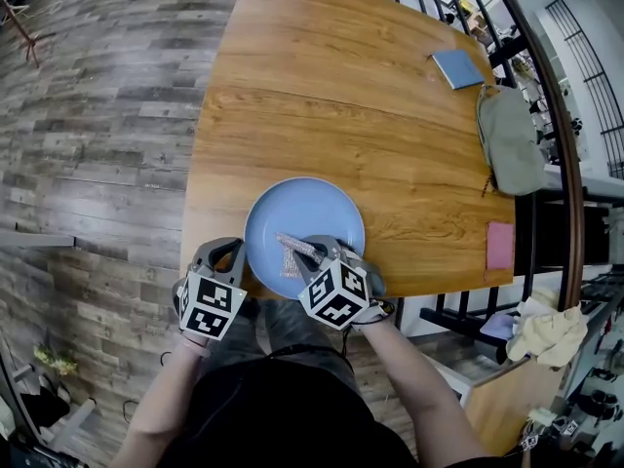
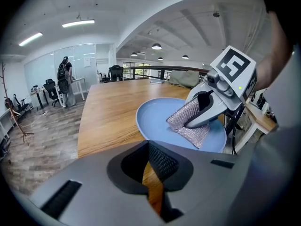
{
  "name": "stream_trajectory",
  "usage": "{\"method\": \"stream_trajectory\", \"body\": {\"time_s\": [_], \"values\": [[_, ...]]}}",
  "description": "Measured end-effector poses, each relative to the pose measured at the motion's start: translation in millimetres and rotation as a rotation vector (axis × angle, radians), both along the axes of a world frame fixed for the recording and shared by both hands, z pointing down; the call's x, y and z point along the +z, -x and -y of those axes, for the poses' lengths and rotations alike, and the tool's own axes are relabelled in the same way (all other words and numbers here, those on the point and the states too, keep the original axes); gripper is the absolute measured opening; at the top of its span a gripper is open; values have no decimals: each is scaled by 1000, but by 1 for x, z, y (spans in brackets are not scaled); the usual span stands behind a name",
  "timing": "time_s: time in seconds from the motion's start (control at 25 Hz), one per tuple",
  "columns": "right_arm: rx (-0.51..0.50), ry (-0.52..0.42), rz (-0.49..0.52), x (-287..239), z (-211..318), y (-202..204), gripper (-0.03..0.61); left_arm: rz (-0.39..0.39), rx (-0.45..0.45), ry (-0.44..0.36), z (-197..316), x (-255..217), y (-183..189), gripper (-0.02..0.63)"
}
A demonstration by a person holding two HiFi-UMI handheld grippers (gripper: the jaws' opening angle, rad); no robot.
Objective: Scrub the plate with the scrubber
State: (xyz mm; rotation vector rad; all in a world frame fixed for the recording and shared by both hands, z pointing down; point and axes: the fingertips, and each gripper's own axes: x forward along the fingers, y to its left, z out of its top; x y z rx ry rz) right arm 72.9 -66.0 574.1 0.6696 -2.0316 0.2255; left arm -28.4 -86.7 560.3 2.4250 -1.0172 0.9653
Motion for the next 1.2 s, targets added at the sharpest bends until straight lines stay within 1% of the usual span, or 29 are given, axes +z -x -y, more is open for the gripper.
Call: {"method": "stream_trajectory", "body": {"time_s": [0.16, 0.28, 0.48, 0.64, 0.76, 1.0, 1.2], "values": [[-68, 4, 26, 0, 11, 18, 70, -3, -15, 5, 0, -2, -1, -3], [-80, 4, 48, -1, 26, 23, 71, -6, -31, 8, 1, -4, -2, -3], [-78, -26, 49, -1, 52, 19, 72, -11, -58, 14, -2, -4, -2, -3], [-7, -52, 43, -3, 75, 2, 72, -15, -80, 21, -2, -3, 2, -3], [59, -63, 36, -4, 82, -16, 71, -13, -82, 20, -4, -3, 3, -3], [163, -83, 14, -5, 75, -47, 71, -1, -70, 23, -9, -2, 4, -3], [245, -86, -4, -4, 63, -65, 71, 10, -40, 28, -12, 1, 2, -3]]}}
